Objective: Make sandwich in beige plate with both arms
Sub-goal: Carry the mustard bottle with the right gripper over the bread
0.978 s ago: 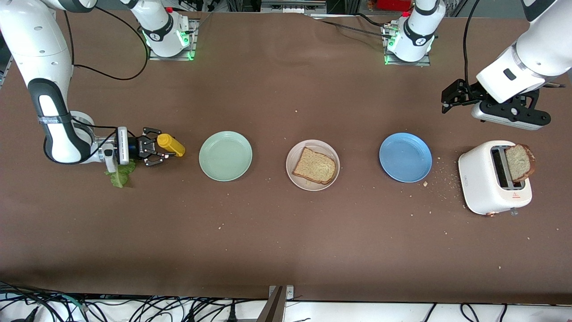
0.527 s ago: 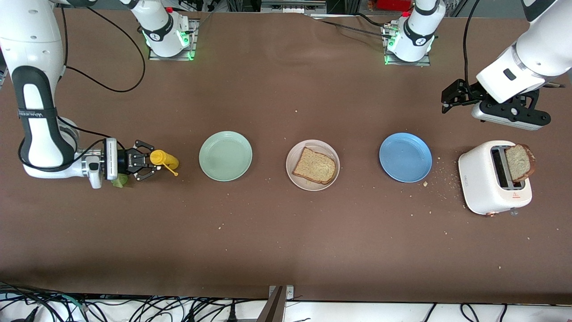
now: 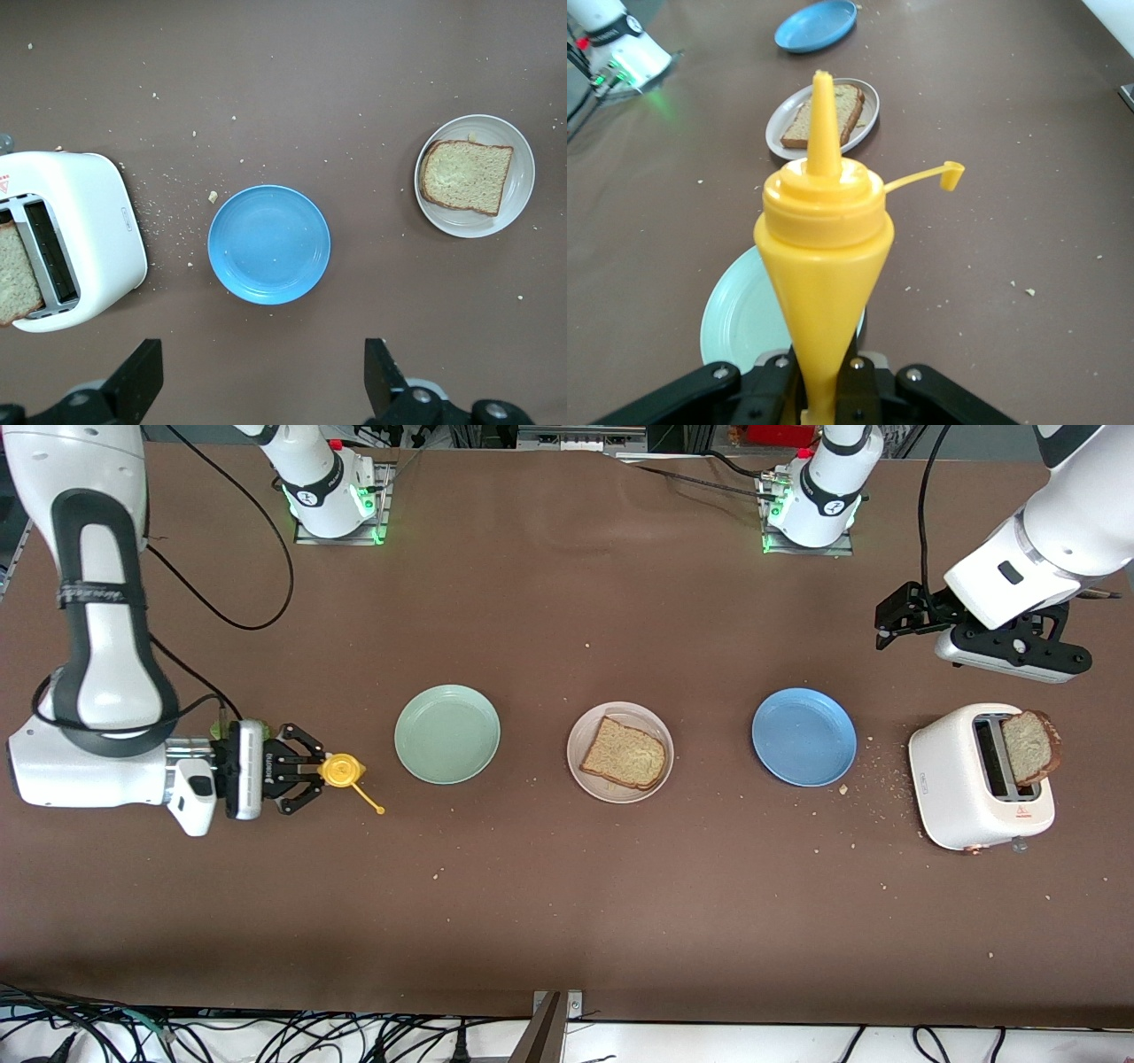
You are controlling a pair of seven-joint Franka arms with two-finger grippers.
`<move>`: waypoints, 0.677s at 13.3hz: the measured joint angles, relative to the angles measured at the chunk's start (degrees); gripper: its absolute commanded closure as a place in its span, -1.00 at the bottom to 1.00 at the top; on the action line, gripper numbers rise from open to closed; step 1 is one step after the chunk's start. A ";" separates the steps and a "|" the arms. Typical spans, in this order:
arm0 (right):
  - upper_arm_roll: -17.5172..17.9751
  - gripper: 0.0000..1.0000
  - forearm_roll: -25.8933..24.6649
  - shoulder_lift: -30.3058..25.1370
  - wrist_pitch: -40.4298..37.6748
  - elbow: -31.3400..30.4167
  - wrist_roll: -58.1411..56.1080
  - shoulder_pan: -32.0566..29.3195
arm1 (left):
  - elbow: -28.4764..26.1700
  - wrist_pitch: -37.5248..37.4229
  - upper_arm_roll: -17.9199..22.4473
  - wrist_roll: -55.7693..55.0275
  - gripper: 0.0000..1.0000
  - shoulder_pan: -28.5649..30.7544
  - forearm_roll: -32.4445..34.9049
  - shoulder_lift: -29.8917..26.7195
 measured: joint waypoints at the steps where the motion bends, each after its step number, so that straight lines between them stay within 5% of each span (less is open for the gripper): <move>1: 0.00 1.00 -2.08 0.01 1.58 0.93 4.43 2.01 | 0.00 0.00 0.00 0.00 -1.00 0.00 0.00 0.00; 9: 0.29 1.00 -32.65 0.00 10.28 6.60 42.07 19.94 | 0.00 0.00 0.08 0.00 -1.00 0.00 0.00 0.01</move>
